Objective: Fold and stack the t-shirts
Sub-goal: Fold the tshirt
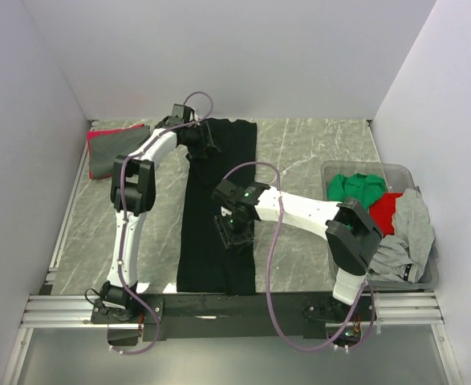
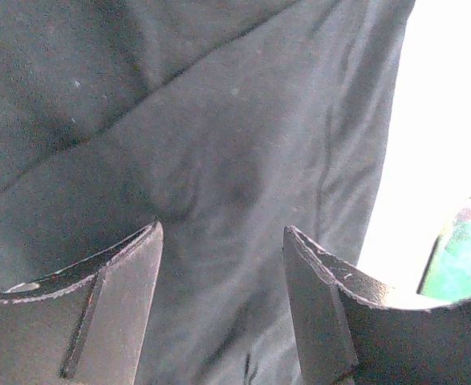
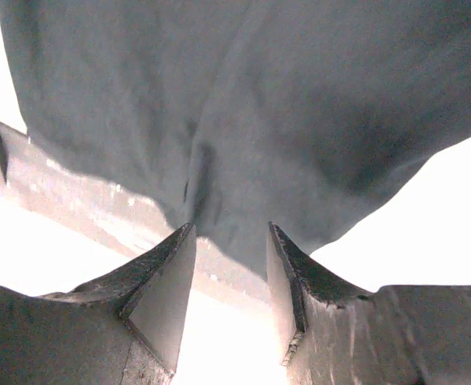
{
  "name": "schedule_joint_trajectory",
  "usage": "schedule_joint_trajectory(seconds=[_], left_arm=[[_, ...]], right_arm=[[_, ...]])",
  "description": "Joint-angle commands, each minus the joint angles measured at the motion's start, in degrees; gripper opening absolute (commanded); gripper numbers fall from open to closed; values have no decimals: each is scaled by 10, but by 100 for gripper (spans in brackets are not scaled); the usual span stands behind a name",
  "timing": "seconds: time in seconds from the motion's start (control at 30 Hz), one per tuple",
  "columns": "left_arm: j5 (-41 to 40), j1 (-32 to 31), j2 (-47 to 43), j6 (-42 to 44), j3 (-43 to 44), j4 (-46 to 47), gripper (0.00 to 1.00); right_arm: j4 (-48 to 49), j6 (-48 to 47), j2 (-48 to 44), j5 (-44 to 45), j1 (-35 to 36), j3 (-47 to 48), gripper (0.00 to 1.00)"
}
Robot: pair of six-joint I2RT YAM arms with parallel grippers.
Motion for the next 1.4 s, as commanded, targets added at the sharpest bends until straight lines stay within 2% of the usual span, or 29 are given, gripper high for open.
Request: schedule_joint_trajectory(seconds=[0.0, 0.13, 0.23, 0.57, 0.77, 0.97, 1.07, 1.1, 1.37], left_arm=[[9, 0, -88, 4, -7, 21, 68], [-1, 0, -156, 4, -45, 0, 68], [-6, -1, -207, 8, -108, -11, 68], [-19, -4, -370, -1, -431, 4, 68], [-18, -6, -418, -8, -524, 21, 67], [-27, -7, -432, -1, -542, 19, 67], [-28, -7, -432, 2, -546, 17, 67], [-28, -7, -432, 2, -549, 18, 67], [-29, -7, -433, 4, -573, 24, 68]], right_arm=[[-19, -18, -22, -36, 22, -4, 48], [-21, -23, -11, -61, 56, 17, 48], [-27, -15, 6, -55, 77, 25, 48], [23, 18, 18, -81, 97, -34, 47], [40, 22, 38, -94, 102, -45, 47], [42, 20, 45, -101, 102, -48, 34], [43, 21, 40, -99, 102, -51, 15], [40, 23, 38, -98, 102, -51, 2], [13, 30, 17, -86, 103, -48, 0]])
